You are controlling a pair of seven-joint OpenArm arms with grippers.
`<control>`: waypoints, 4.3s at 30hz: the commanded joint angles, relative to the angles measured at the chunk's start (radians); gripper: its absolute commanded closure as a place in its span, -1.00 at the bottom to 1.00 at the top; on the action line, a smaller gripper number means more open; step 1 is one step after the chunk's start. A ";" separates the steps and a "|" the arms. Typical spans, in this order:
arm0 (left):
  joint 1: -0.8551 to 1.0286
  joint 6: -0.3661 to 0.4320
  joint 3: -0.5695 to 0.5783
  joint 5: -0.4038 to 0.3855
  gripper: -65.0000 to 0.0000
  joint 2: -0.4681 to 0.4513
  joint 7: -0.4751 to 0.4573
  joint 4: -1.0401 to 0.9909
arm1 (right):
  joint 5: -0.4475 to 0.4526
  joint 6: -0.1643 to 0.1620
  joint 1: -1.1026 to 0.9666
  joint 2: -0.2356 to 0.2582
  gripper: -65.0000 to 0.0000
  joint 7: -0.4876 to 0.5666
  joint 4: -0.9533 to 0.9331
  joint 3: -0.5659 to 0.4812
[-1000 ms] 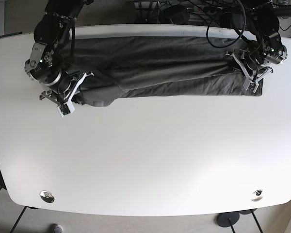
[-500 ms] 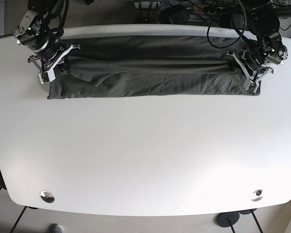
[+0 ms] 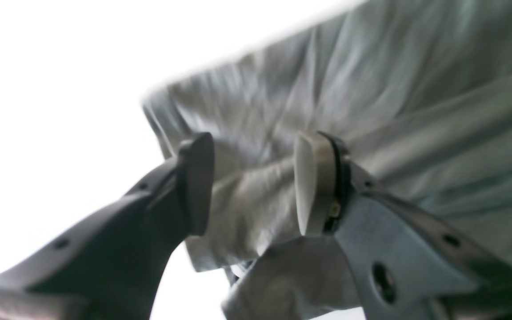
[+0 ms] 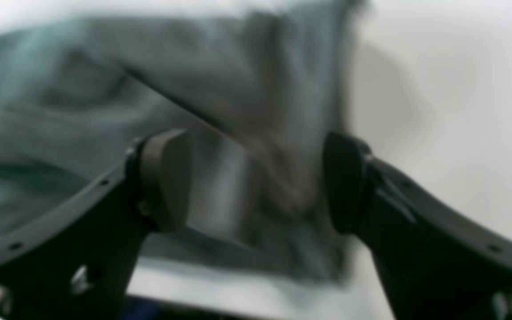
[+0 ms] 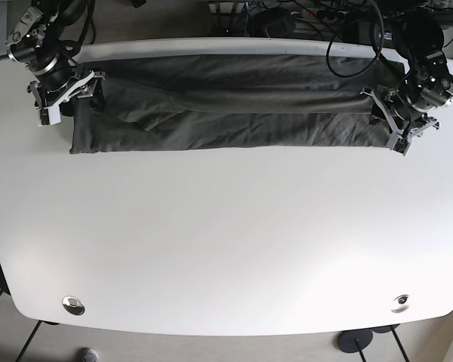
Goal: Fold the T-shirt properly
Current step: 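Release and regrasp the folded strip ends with both grippers, pulling them taut, then grasp the strip's end with the left gripper and fold it toward the right gripper, then grasp the strip's other end with the right gripper and fold it over the middle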
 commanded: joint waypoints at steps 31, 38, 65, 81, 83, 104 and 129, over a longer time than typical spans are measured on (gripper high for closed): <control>-0.122 -0.001 -0.097 -0.012 0.18 0.063 0.050 -0.072 | 0.020 0.001 0.049 0.179 0.66 0.240 -0.365 -0.209; -0.147 -0.001 -0.213 -0.113 -0.52 0.060 0.138 -0.064 | 0.020 0.001 0.049 0.174 0.67 0.240 -0.359 -0.210; -0.118 -0.001 -0.006 -0.313 0.84 0.013 0.135 0.012 | 0.018 0.001 0.049 0.171 0.68 0.242 -0.368 -0.258; -0.148 0.037 0.485 -0.101 0.71 0.289 0.133 -0.021 | 0.018 0.001 0.048 0.151 0.68 0.242 -0.366 -0.250; -0.171 0.037 0.485 -0.104 0.49 0.295 0.133 -0.043 | 0.018 0.001 0.046 0.148 0.68 0.242 -0.366 -0.250; -0.223 0.164 0.551 -0.101 -0.11 0.189 0.133 0.051 | 0.024 0.001 0.037 0.144 0.68 0.246 -0.360 -0.258; 0.019 0.155 0.505 -0.109 0.79 0.013 -0.264 -0.006 | 0.032 0.001 0.292 0.179 -0.68 -0.102 -0.540 0.173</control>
